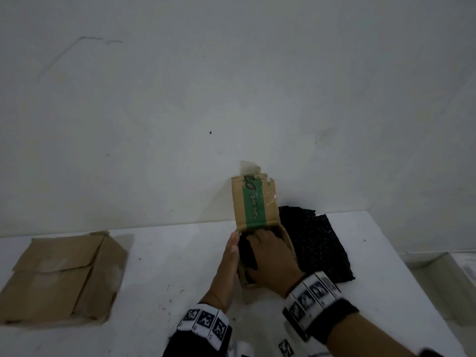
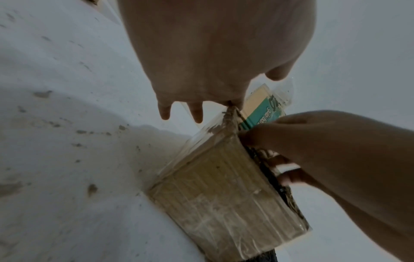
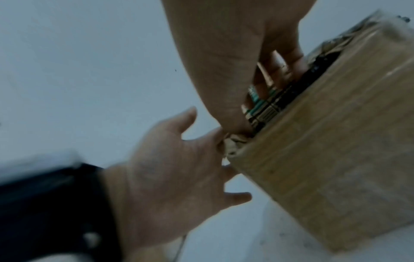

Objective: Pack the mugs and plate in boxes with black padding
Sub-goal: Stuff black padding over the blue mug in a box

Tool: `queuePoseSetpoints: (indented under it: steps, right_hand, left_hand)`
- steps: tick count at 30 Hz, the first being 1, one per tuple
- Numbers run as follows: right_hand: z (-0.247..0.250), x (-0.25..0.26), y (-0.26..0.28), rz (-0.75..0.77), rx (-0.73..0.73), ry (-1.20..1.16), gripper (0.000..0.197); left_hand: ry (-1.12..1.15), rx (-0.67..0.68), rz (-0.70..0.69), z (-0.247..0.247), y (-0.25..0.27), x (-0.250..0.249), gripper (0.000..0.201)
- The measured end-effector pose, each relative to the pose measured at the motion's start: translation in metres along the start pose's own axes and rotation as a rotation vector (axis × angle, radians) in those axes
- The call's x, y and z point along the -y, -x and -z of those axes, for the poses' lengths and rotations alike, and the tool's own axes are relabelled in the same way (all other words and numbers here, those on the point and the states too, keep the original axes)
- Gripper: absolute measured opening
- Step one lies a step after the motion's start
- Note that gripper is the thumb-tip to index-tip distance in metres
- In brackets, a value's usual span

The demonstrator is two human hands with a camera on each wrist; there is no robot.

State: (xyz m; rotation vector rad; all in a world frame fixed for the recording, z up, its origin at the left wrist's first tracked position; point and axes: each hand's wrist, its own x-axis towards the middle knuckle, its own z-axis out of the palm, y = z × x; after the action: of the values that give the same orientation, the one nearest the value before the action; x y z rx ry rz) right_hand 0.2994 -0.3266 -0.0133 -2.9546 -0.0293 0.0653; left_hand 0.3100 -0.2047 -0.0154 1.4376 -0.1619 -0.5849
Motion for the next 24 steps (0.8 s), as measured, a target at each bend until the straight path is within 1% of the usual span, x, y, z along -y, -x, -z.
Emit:
queuePoseSetpoints:
  steps: [1, 2, 5, 8, 10, 12, 15, 18, 20, 23, 24]
  right_hand:
    - [0.003, 0.003, 0.009, -0.074, -0.068, -0.021, 0.046]
    - [0.006, 0.008, 0.019, -0.141, -0.086, -0.039, 0.049]
    - [0.004, 0.012, 0.038, -0.275, 0.006, -0.107, 0.066]
    - [0.002, 0.015, 0.036, -0.363, 0.090, -0.203, 0.085]
    - [0.004, 0.016, 0.027, -0.446, 0.164, -0.277, 0.089]
    - [0.006, 0.010, 0.017, -0.531, 0.226, -0.340, 0.083]
    - [0.011, -0.001, 0.006, -0.541, 0.321, -0.363, 0.072]
    - [0.013, -0.002, -0.001, -0.577, 0.360, -0.309, 0.075]
    - [0.014, -0.001, -0.001, -0.608, 0.340, -0.287, 0.080]
    - [0.004, 0.000, 0.004, -0.550, 0.287, -0.269, 0.091]
    - [0.002, 0.001, 0.007, -0.546, 0.265, -0.264, 0.092]
  left_hand:
    - [-0.003, -0.004, 0.002, 0.001, 0.000, 0.001, 0.046]
    - [-0.013, -0.006, 0.001, 0.001, -0.001, 0.002, 0.046]
    - [-0.036, -0.007, -0.014, 0.001, -0.002, 0.005, 0.041]
    - [-0.044, -0.003, -0.008, 0.001, -0.004, 0.005, 0.046]
    - [-0.051, 0.008, -0.003, 0.002, -0.004, 0.005, 0.047]
    - [-0.071, 0.014, -0.006, 0.003, -0.005, 0.006, 0.047]
    - [-0.087, 0.014, -0.014, 0.002, -0.005, 0.004, 0.046]
    - [-0.080, 0.011, -0.003, 0.001, -0.003, 0.003, 0.046]
    - [-0.082, 0.011, 0.000, 0.000, -0.002, 0.002, 0.046]
    - [-0.085, -0.008, -0.007, -0.001, 0.000, 0.001, 0.048]
    - [-0.084, -0.015, 0.000, -0.003, 0.001, 0.001, 0.048]
